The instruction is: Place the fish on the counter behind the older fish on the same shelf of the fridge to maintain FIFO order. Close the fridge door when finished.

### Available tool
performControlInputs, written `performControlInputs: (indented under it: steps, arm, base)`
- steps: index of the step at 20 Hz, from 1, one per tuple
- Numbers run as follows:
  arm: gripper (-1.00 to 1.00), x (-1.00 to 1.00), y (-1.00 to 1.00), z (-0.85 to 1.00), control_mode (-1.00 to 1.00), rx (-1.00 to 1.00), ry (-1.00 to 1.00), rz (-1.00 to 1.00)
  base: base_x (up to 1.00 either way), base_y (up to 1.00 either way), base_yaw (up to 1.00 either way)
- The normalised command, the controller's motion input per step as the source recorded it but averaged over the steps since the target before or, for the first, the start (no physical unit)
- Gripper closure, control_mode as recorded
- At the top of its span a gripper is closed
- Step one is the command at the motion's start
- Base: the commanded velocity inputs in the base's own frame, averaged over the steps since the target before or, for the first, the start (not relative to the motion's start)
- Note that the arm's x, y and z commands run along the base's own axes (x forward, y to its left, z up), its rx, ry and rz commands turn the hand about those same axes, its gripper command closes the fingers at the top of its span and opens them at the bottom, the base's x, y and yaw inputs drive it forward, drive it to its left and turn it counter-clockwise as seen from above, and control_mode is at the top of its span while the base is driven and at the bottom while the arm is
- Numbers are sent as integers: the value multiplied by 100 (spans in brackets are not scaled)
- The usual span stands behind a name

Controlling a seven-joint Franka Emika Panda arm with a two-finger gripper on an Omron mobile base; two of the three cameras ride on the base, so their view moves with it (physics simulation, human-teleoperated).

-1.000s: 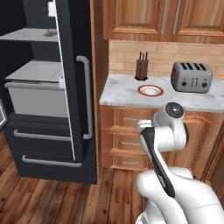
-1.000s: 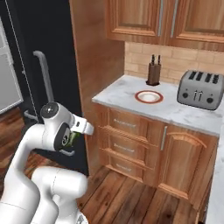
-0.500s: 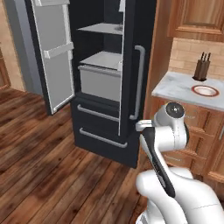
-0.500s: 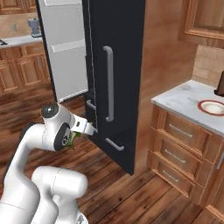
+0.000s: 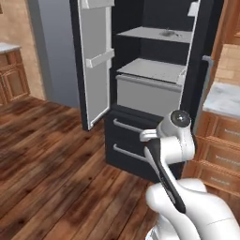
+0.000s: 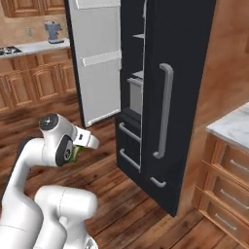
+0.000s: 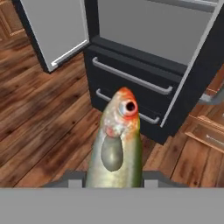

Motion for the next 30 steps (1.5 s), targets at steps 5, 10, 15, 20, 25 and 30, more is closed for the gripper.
performControlInputs:
  steps: [5,10,15,20,25,30]
  arm:
    - [100,0,0,0,100,0,0,0]
    - [100,0,0,0,100,0,0,0]
    - [100,0,0,0,100,0,0,0]
    - [100,0,0,0,100,0,0,0]
    - [100,0,0,0,100,0,0,0]
    - [100,0,0,0,100,0,0,0]
  base:
    - [69,61,-35]
    - [81,46,-34]
    - [61,2,-29]
    - [58,0,-43]
    - [64,16,-35]
    - [80,38,-22]
